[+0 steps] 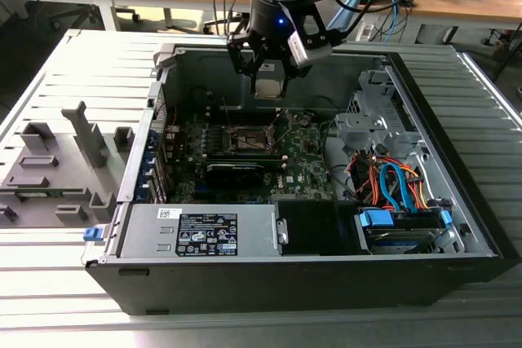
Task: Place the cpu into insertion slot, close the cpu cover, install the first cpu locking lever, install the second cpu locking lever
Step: 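Place the cpu into insertion slot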
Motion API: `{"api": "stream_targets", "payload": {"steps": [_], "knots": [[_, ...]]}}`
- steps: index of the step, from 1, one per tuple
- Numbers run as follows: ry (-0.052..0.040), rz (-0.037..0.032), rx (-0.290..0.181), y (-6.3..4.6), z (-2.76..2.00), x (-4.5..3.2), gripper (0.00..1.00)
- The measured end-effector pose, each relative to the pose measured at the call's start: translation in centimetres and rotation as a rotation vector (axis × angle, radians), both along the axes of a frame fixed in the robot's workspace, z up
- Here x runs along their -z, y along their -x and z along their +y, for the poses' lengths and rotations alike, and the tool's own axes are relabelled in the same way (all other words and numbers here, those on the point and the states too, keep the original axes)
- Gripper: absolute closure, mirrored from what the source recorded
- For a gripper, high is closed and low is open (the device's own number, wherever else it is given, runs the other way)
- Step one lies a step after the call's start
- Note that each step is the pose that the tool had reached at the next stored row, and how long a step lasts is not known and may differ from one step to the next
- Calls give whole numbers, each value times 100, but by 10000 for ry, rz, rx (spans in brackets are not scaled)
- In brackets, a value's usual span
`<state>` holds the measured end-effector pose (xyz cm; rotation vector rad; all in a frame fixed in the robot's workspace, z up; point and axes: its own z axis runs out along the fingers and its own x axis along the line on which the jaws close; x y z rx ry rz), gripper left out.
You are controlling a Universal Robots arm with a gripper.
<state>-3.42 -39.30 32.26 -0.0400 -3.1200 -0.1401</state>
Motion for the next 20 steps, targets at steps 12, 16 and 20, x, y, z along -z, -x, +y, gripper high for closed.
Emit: {"api": "stream_targets", "payload": {"steps": [12,16,20], "knots": [[1,1,0,5,-49,7,46],[0,0,0,7,-65,10,46],[1,0,0,9,-87,13,46]]}}
